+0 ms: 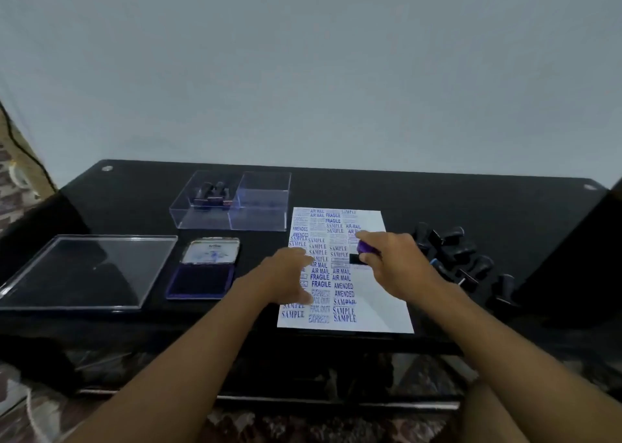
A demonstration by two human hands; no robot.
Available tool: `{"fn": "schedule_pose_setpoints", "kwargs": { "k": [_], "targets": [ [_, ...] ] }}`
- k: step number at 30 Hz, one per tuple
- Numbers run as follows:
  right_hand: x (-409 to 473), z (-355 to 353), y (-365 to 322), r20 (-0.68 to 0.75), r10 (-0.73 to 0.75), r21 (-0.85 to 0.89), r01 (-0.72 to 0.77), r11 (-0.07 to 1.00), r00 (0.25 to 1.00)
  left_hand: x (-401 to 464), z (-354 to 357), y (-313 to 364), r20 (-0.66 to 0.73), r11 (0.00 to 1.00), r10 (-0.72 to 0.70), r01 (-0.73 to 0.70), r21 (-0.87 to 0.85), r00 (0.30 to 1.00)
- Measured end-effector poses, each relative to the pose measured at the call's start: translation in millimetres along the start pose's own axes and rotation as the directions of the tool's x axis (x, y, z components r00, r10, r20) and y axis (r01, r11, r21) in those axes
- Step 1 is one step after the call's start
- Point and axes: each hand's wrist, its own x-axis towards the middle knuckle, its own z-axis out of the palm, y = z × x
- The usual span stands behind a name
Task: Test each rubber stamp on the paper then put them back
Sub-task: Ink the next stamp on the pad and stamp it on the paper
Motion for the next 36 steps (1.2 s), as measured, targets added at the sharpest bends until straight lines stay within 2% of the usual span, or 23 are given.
{"fn": "schedule_pose_setpoints", "kwargs": {
  "k": [2,7,18,36],
  "targets": [
    [-3.7,-4.7,9.8,0.025,0.015,-0.021,-0.014,1.000,1.000,5.1,2.6,10.5,0.048,1.000,-0.009,0.007,0.028,0.999],
    [-4.0,-4.9,22.5,0.042,0.004,-0.082,0.000,0.997,0.999,8.7,0.7,13.8,0.064,0.999,-0.030,0.032,-0.026,0.997],
    [-2.0,10.5,26.8,0.062,0.001,-0.006,0.000,1.000,0.998,6.3,0.9,14.1,0.059,0.998,-0.036,0.039,-0.050,0.998],
    [-1.6,21.2,31.1,0.063,-0.026,0.027,0.024,0.999,0.998,7.1,4.6,10.5,0.075,0.997,-0.043,0.048,-0.062,0.996]
  ]
}}
